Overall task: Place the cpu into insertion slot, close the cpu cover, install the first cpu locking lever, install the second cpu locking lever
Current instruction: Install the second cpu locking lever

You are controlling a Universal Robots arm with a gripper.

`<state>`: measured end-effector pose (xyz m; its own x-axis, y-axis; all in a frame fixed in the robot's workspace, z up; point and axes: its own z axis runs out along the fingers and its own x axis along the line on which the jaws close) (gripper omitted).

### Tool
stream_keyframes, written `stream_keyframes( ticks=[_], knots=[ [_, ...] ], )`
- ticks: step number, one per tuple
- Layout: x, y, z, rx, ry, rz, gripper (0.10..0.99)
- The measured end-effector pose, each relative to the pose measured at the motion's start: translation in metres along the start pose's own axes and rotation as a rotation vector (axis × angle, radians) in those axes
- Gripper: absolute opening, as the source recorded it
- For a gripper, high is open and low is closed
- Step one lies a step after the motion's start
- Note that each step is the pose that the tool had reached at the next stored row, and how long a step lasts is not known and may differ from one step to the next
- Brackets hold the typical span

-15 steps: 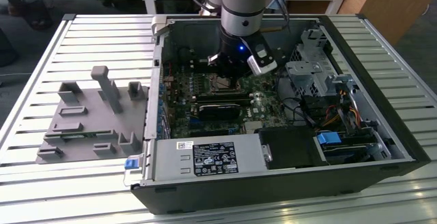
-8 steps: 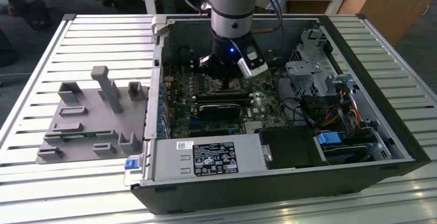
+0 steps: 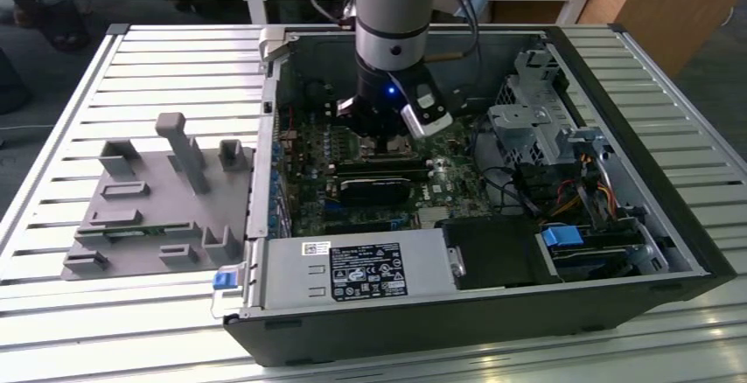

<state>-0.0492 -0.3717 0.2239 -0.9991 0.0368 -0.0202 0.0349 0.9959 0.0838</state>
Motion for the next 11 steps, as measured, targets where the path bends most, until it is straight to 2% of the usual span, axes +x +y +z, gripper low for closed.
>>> stream_keyframes(
  ticks=[3,8,9,11],
  knots=[
    [0.0042,-0.0009,0.002,-0.002,-0.0001,0.0,0.106],
    [0.0055,-0.0016,0.0089,-0.005,0.0002,0.0,0.106],
    [0.0058,-0.002,0.0097,-0.007,0.0004,0.0,0.106],
    [0.006,-0.0051,0.0106,-0.021,0.0008,0.0,0.106]
  ],
)
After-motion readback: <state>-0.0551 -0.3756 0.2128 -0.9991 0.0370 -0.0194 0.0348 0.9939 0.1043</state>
